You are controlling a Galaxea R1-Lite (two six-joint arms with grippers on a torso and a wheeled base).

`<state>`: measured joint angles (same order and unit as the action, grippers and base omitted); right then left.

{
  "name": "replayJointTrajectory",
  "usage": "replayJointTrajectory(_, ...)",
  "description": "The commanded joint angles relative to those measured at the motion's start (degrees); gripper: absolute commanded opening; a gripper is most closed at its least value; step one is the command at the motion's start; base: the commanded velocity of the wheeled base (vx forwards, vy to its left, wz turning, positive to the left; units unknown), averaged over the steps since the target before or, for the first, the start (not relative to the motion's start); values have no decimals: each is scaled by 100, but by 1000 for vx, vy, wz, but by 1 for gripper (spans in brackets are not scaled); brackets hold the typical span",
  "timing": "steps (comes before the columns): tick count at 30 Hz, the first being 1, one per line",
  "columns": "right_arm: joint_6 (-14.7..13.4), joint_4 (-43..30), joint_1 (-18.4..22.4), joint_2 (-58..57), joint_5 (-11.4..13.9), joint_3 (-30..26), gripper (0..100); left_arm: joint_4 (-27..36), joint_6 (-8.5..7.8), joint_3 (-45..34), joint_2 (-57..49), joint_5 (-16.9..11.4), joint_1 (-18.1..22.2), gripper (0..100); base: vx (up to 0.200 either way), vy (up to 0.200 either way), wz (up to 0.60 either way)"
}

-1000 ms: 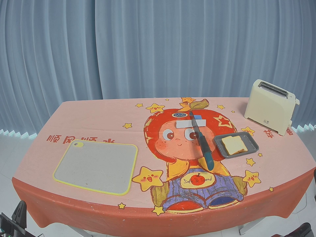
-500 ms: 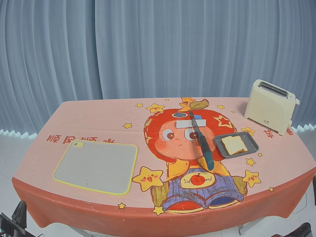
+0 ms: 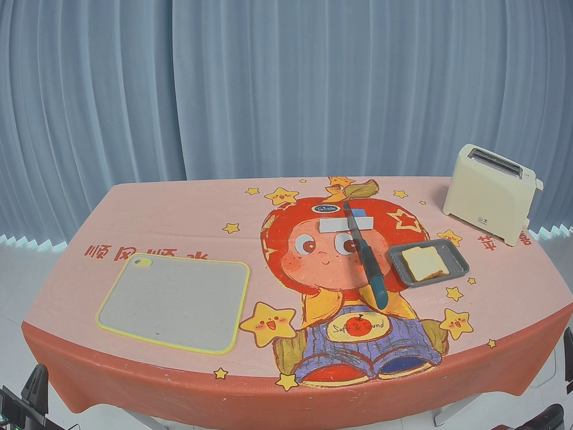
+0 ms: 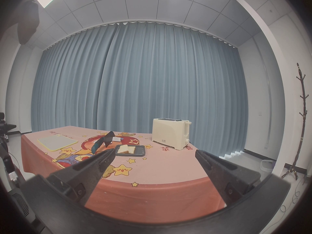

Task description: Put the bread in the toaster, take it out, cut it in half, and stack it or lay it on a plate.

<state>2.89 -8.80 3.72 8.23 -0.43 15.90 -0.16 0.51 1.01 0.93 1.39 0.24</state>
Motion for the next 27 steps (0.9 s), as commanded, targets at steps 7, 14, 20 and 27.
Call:
replayJointTrajectory(7, 10, 1, 138, -313, 69, -236, 100, -2, 2, -101, -93, 2, 2, 0, 0, 0, 0)
replayJointTrajectory(14, 1, 54, 94, -339, 456, -227, 100, -2, 2, -101, -93, 2, 2, 0, 0, 0, 0)
replayJointTrajectory(20, 19, 54, 103, -331, 473, -227, 100, -2, 2, -101, -93, 2, 2, 0, 0, 0, 0)
replayJointTrajectory(27, 80, 10, -117, -357, 544, -183, 100, -2, 2, -101, -93, 2, 2, 0, 0, 0, 0)
